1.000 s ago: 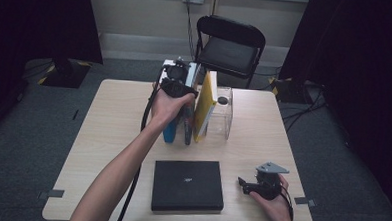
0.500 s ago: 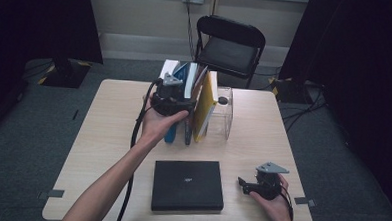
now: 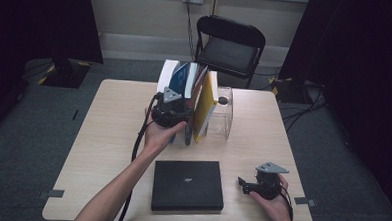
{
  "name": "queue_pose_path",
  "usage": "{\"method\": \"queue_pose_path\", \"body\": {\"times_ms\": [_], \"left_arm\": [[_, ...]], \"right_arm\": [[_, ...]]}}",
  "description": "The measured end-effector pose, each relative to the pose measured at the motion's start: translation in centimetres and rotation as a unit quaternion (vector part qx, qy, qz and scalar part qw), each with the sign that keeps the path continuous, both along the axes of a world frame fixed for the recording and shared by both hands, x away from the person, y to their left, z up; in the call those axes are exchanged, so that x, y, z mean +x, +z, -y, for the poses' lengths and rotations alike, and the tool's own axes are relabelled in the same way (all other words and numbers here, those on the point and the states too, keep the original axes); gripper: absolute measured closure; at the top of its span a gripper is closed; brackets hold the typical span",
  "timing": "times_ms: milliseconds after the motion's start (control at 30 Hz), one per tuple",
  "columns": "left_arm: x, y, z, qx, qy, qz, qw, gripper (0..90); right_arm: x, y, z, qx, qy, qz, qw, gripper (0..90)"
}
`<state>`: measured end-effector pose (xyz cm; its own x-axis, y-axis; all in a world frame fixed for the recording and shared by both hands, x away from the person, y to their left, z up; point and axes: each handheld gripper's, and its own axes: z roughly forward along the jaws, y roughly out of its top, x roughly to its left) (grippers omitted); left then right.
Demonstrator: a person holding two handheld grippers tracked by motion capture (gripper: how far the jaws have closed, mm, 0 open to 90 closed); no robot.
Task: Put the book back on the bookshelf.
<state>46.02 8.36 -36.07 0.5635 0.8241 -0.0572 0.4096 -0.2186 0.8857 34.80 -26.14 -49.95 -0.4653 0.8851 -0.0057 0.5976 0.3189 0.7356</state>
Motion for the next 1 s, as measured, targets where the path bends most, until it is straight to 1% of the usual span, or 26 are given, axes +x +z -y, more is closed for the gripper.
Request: {"method": "queue_pose_path", "body": {"times_ms": [67, 133, 167, 200, 233, 300, 333, 400, 467, 567, 600, 667, 700, 733, 767, 800, 833, 867, 900, 933, 967, 1000], "left_arm": [[-0.1, -0.3, 0.0, -0.006, 0.002, 0.004, 1.0, 50.7], [-0.2, -0.5, 0.0, -0.021, 0.014, 0.002, 0.9997, 50.5], [-0.2, -0.6, 0.0, -0.028, 0.015, 0.001, 0.9995, 51.5], [-0.3, -0.7, 0.0, -0.029, 0.017, 0.001, 0.9994, 51.8], [-0.3, -0.8, 0.1, -0.035, 0.021, 0.0, 0.9992, 51.1], [-0.3, -1.1, 0.0, -0.041, 0.022, -0.012, 0.9989, 49.1], [-0.3, -1.3, -0.1, -0.037, 0.018, -0.012, 0.9991, 47.8], [-0.5, -1.7, -0.3, -0.042, 0.02, -0.015, 0.9988, 46.4], [-0.8, -2.1, -0.5, -0.044, 0.015, -0.021, 0.9987, 44.7], [-1.3, -2.5, -1.0, -0.045, 0.008, -0.022, 0.9987, 42.0], [-1.5, -2.7, -1.3, -0.048, 0.005, -0.026, 0.9985, 41.1], [-1.7, -3.0, -1.9, -0.061, -0.008, -0.04, 0.9973, 39.5], [-2.0, -3.1, -2.2, -0.059, -0.011, -0.044, 0.9972, 39.1], [-2.4, -3.3, -2.4, -0.053, -0.007, -0.042, 0.9977, 38.5], [-2.8, -3.5, -2.7, -0.048, -0.006, -0.039, 0.9981, 36.0], [-3.2, -3.7, -3.0, -0.04, -0.007, -0.042, 0.9983, 36.5], [-3.5, -4.0, -3.2, -0.03, -0.01, -0.051, 0.9982, 37.1], [-4.0, -4.3, -3.5, -0.025, -0.013, -0.049, 0.9984, 37.1], [-4.3, -4.5, -3.9, -0.021, -0.009, -0.043, 0.9988, 37.1], [-4.7, -4.7, -4.3, -0.022, -0.008, -0.043, 0.9988, 37.1], [-5.0, -5.1, -4.8, -0.023, -0.01, -0.05, 0.9984, 37.1], [-5.3, -5.4, -5.2, -0.029, -0.008, -0.06, 0.9977, 37.3]], "right_arm": [[0.0, 0.0, 0.0, 0.0, 0.0, 0.0, 1.0, 14.7], [0.0, 0.0, 0.0, 0.0, 0.0, 0.0, 1.0, 14.7], [0.0, 0.0, 0.0, 0.0, 0.0, 0.0, 1.0, 14.7], [0.0, 0.0, 0.0, 0.0, 0.0, 0.0, 1.0, 14.7], [0.0, 0.0, 0.0, 0.0, 0.0, 0.0, 1.0, 14.7], [0.0, 0.0, 0.0, 0.0, 0.0, 0.0, 1.0, 14.7], [0.0, 0.0, 0.0, 0.0, 0.0, 0.0, 1.0, 14.7], [0.0, 0.0, 0.0, 0.0, 0.0, 0.0, 1.0, 14.7], [0.0, 0.0, 0.0, 0.0, 0.0, 0.0, 1.0, 14.7], [0.0, 0.0, 0.0, 0.0, 0.0, 0.0, 1.0, 14.7], [0.0, 0.0, 0.0, 0.0, 0.0, 0.0, 1.0, 14.7], [0.0, 0.0, 0.0, 0.0, 0.0, 0.0, 1.0, 14.7], [0.0, 0.0, 0.0, 0.0, 0.0, 0.0, 1.0, 14.7], [0.0, 0.0, 0.0, 0.0, 0.0, 0.0, 1.0, 14.7], [0.0, 0.0, 0.0, 0.0, 0.0, 0.0, 1.0, 14.7], [0.0, 0.0, 0.0, 0.0, 0.0, 0.0, 1.0, 15.0], [0.0, 0.0, 0.0, 0.001, 0.002, 0.0, 1.0, 16.3], [0.0, 0.0, 0.0, 0.002, 0.004, 0.001, 1.0, 17.8], [0.0, 0.0, 0.0, 0.003, 0.004, 0.002, 1.0, 19.1], [0.0, 0.1, 0.0, 0.003, 0.003, 0.001, 1.0, 20.4], [0.1, 0.1, 0.0, 0.003, 0.003, 0.0, 1.0, 22.4], [0.1, 0.3, -0.1, 0.005, 0.005, -0.004, 1.0, 25.8]]}}
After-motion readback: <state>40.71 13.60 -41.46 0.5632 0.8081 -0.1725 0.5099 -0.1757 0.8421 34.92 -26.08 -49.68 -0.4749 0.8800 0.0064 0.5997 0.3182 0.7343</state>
